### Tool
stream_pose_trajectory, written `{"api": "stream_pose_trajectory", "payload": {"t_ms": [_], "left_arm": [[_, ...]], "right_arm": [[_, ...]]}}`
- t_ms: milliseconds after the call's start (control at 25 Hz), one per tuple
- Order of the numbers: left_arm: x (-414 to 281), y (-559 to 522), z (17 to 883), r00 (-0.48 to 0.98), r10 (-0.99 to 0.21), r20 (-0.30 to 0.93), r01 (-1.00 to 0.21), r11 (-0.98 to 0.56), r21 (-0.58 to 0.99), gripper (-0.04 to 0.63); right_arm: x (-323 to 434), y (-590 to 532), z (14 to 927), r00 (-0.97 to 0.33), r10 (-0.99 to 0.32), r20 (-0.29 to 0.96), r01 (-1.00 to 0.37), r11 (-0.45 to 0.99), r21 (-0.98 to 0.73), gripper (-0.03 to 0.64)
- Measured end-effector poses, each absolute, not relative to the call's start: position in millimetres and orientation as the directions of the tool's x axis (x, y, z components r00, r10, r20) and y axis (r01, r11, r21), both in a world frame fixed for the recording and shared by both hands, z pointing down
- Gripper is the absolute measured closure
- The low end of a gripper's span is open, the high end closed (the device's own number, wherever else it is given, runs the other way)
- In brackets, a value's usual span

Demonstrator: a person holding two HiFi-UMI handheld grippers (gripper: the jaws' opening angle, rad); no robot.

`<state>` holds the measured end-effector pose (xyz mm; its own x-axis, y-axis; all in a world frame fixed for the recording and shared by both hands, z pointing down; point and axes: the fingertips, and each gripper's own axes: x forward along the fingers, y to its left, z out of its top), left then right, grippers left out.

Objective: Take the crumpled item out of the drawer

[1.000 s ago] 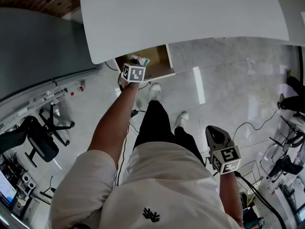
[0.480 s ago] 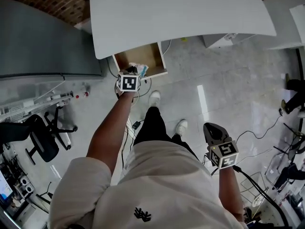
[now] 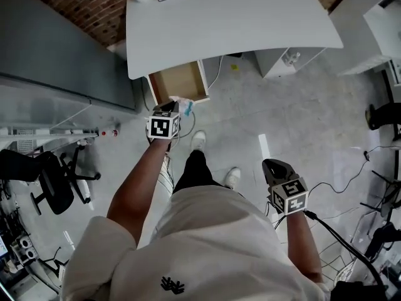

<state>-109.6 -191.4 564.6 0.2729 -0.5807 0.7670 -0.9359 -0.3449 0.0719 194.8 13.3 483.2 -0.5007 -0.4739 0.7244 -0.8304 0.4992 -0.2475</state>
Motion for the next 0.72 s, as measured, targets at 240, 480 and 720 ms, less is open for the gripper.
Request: {"api": "stream_pose_trajectory", "payload": {"t_ms": [240, 480, 720], "left_arm": [[-68.9, -127.0, 520.2, 0.337, -0.582, 0.74, -0.909, -0.406, 0.095, 0.566], [-29.7, -67.6, 479.2, 0.412, -0.565, 0.715, -0.873, -0.469, 0.132, 0.566], [-3.3, -18.3, 449.3, 0.47, -0.535, 0.702, -0.831, -0.536, 0.147, 0.566]], "right_arm": [[225.1, 40.6, 472.9, -0.508, -0.495, 0.705, -0.82, 0.529, -0.219, 0.584], [241.8, 65.3, 451.3, -0.526, -0.512, 0.679, -0.807, 0.553, -0.209, 0.584], [239.3, 82.1, 439.4, -0.543, -0.526, 0.655, -0.796, 0.571, -0.201, 0.586]]}}
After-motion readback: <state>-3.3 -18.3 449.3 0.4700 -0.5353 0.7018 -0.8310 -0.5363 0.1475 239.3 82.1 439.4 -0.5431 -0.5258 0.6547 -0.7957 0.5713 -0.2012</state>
